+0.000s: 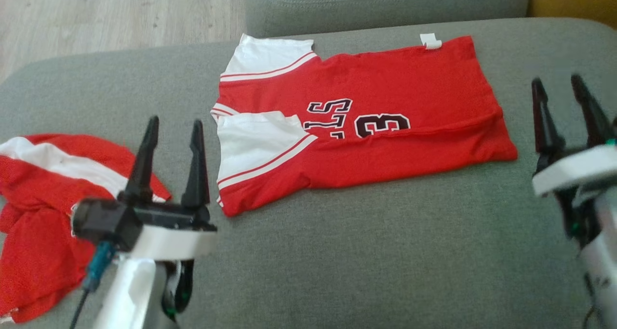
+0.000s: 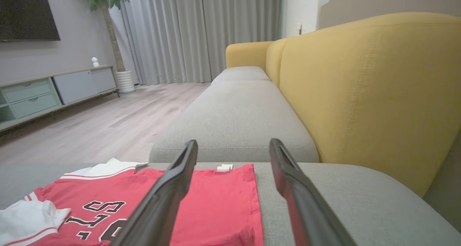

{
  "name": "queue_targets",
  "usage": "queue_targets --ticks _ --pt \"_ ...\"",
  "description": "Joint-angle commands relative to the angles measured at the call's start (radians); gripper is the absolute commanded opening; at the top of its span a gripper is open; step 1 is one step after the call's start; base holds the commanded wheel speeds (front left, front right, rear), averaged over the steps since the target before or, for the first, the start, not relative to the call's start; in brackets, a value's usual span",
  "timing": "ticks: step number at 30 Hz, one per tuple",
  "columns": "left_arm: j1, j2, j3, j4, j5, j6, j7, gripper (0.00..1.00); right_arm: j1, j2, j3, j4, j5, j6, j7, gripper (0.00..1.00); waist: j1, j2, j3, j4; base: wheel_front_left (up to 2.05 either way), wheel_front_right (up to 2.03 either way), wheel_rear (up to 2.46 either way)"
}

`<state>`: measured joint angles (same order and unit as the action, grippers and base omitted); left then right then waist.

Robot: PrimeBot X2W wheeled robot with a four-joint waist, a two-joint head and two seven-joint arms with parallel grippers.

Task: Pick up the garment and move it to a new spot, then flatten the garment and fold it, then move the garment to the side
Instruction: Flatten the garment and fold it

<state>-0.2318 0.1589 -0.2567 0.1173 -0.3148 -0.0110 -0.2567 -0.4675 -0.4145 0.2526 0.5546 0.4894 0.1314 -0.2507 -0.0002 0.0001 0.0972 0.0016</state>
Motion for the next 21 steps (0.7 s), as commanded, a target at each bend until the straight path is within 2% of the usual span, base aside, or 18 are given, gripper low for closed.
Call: queue_targets --ticks 1,5,11,17,21 --pt "-0.013 -0.007 0.055 -0.042 0.021 -0.012 -0.005 1.00 0.052 0.022 -0.036 -0.048 -0.040 -0.001 -0.011 1.00 0.0002 -0.0001 -0.011 -0.003 0.00 0.00 0.00" --pt "0.059 -0.062 0.096 -0.058 0.071 -0.047 -0.005 1.00 0.181 0.124 -0.143 -0.128 -0.158 -0.001 -0.011 1.00 0.0002 -0.0001 -0.031 -0.008 0.00 0.00 0.00" --pt "0.140 -0.102 0.145 -0.035 0.093 -0.060 -0.005 1.00 0.286 0.229 -0.232 -0.219 -0.276 -0.001 -0.011 1.00 0.0002 -0.0001 -0.051 -0.020 0.00 0.00 0.00" --pt "0.149 -0.108 0.156 -0.019 0.084 -0.071 -0.005 1.00 0.323 0.267 -0.254 -0.246 -0.319 -0.001 -0.011 1.00 0.0002 -0.0001 -0.056 -0.028 0.00 0.00 0.00" --pt "0.132 -0.108 0.145 0.019 0.073 -0.057 -0.005 1.00 0.321 0.270 -0.260 -0.256 -0.324 -0.001 -0.011 1.00 0.0002 -0.0001 -0.049 -0.036 0.00 0.00 0.00"
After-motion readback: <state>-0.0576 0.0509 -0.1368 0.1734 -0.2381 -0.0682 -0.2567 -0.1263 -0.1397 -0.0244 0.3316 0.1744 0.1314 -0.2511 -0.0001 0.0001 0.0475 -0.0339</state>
